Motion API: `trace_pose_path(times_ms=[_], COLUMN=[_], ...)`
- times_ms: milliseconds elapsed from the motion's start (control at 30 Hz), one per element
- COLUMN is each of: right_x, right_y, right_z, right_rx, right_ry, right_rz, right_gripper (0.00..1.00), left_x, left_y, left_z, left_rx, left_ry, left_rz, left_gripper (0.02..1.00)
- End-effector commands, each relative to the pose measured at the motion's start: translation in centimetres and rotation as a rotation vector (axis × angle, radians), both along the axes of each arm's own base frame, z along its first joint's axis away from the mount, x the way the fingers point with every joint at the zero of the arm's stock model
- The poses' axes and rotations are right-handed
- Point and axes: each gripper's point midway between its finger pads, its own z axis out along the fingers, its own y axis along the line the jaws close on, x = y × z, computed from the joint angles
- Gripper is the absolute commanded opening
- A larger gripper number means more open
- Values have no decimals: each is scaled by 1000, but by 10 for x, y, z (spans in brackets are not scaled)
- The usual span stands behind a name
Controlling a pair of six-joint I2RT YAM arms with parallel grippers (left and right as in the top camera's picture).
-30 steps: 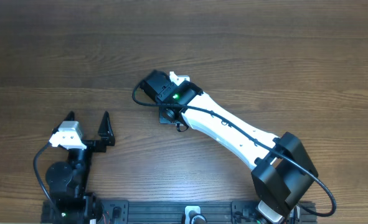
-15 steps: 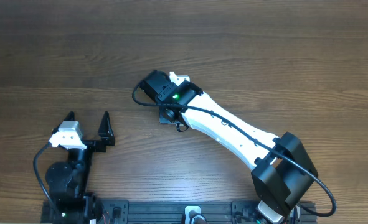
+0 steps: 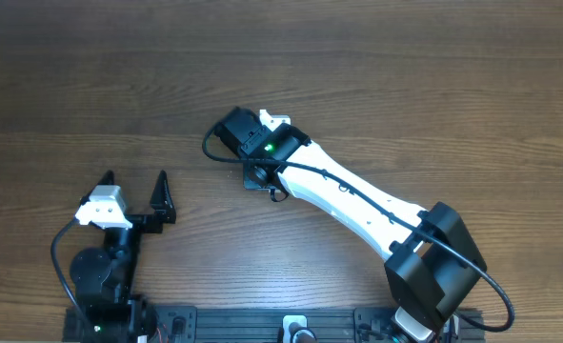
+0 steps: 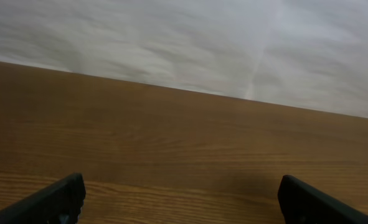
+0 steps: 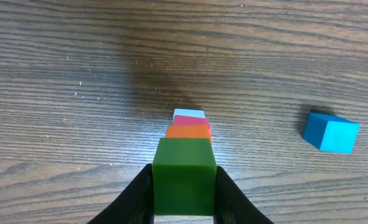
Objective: Stack Cubes
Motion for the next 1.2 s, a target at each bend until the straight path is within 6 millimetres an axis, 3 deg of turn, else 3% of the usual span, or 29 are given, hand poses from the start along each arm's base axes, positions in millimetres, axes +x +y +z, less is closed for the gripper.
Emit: trace_pose_path(times_ms=[33, 1200], right_x=[1, 1], right_y=[-5, -9], right_z=[-7, -7], right_rx=[-16, -40], right_ry=[15, 8], right_rz=[-9, -13], right_gripper=[251, 259], left_x=[0, 0], left_y=[0, 0], left_z=[-1, -1], left_rx=[14, 14], left_ry=[-1, -2], left_rz=[-2, -2], left_gripper=[1000, 1000])
